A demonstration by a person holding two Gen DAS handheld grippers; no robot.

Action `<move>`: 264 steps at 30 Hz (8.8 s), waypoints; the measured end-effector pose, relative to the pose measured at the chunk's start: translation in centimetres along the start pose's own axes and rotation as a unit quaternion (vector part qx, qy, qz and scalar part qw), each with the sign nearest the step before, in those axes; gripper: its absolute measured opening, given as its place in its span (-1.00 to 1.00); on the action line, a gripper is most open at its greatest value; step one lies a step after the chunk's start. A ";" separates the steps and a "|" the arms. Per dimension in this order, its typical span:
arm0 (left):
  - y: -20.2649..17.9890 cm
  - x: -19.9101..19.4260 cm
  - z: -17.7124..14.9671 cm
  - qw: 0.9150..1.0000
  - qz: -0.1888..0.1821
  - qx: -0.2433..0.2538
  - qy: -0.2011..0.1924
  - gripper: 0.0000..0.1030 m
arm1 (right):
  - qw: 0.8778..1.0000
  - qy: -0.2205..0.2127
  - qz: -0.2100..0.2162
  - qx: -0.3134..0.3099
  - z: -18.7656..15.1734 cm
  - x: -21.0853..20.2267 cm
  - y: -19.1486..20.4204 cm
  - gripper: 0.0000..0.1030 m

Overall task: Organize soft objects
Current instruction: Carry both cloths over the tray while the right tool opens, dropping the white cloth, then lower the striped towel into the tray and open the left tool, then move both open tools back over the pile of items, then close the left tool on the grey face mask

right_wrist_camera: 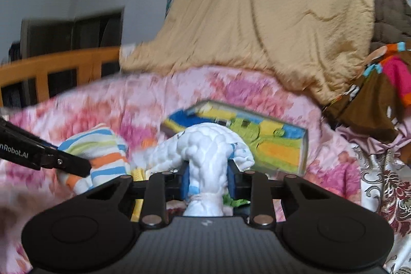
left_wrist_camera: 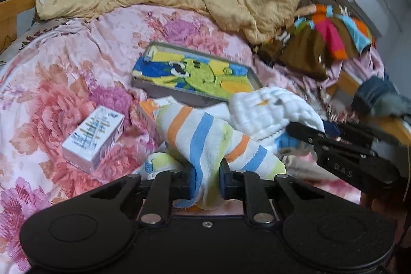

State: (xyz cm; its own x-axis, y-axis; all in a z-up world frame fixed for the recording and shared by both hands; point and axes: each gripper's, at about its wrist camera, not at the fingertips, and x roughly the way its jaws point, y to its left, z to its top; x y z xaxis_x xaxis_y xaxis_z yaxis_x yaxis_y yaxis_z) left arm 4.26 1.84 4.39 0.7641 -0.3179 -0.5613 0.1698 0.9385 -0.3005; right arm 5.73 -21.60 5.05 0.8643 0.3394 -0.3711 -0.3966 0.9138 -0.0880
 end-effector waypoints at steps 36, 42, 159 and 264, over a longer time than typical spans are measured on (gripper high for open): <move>-2.5 25.6 13.7 0.993 0.085 -0.058 -0.061 -0.63 | 0.984 0.035 -0.080 0.158 1.7 18.3 -16.4 -0.32; -2.6 28.2 13.2 0.993 0.104 -0.053 -0.014 -0.61 | 0.981 0.071 -0.068 0.164 1.2 19.9 -16.6 -0.18; -2.9 5.1 -4.7 0.983 0.168 0.073 -0.032 0.98 | 0.994 0.093 -0.055 -0.007 -3.0 -0.8 -2.1 1.00; 0.0 4.3 -7.1 0.988 0.147 0.038 -0.017 0.44 | 0.981 0.182 0.026 -0.061 -5.1 2.3 1.3 0.70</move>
State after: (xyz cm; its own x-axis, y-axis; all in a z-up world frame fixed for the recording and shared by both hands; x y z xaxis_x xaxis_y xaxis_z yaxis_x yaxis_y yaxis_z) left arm 3.14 -0.47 -3.51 0.8071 -0.0264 -0.5899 -0.0179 0.9975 -0.0691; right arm 5.58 -20.77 -0.63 0.6829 0.2613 -0.6822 -0.4895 0.8569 -0.1618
